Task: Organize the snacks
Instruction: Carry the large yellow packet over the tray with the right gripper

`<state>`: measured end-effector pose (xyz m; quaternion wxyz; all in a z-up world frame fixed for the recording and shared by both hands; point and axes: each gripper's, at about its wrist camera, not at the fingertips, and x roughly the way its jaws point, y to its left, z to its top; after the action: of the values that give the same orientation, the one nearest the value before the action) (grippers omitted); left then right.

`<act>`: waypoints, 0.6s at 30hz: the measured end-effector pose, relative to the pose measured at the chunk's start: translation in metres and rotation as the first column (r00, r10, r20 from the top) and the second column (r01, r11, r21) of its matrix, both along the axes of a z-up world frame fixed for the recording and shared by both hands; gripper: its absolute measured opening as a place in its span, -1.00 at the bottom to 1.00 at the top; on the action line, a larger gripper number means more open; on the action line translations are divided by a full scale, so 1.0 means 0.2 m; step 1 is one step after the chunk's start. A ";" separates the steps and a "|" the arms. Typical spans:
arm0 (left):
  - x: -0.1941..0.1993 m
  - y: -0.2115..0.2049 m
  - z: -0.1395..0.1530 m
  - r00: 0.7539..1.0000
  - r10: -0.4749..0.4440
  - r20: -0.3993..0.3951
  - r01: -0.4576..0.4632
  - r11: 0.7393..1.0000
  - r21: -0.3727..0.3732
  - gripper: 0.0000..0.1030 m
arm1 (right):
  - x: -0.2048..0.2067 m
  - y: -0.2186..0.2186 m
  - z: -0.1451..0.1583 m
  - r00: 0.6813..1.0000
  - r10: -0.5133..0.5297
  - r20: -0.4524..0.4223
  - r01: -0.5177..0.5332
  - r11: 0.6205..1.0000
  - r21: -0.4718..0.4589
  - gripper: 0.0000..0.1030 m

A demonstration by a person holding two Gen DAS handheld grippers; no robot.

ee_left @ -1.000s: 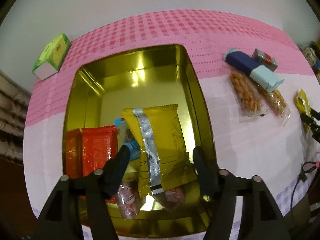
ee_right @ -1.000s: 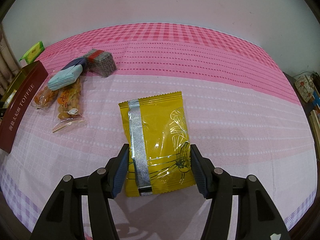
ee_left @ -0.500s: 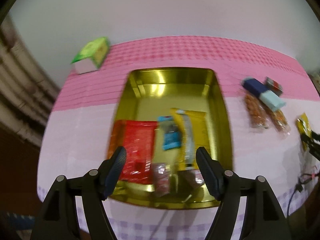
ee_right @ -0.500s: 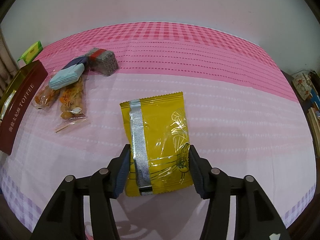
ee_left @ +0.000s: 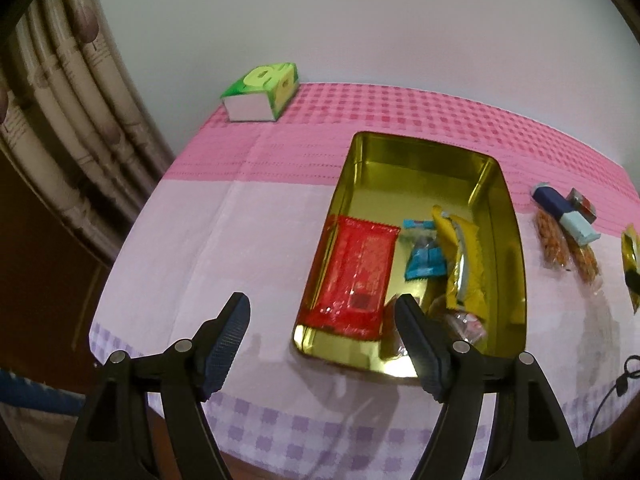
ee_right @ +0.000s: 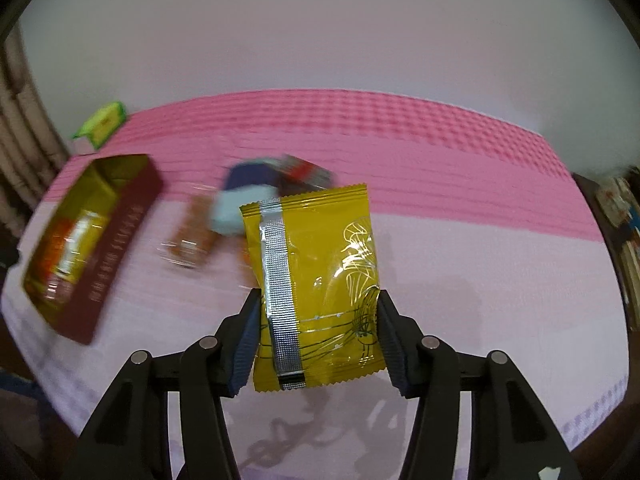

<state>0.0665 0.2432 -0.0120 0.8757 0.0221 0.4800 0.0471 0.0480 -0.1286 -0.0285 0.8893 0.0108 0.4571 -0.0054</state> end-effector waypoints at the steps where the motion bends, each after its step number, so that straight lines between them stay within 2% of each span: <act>1: -0.01 0.02 -0.01 1.000 -0.001 -0.006 0.001 1.000 -0.004 0.46 | 0.00 0.04 0.01 1.000 0.012 0.003 -0.012 1.000 0.006 -0.02; 9: -0.08 0.12 0.01 1.000 0.011 0.003 -0.011 1.000 -0.006 0.46 | 0.08 0.57 0.10 0.987 0.159 0.005 -0.159 0.985 0.072 -0.02; 18: -0.10 0.29 0.03 0.996 0.084 0.022 -0.084 0.996 0.002 0.47 | 0.18 1.00 0.08 0.980 0.197 -0.020 -0.192 0.971 0.140 -0.02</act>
<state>0.0471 0.3007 -0.0056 0.8781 0.0028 0.4710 0.0847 0.0848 0.0712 -0.0119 0.8749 0.0271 0.4701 0.1131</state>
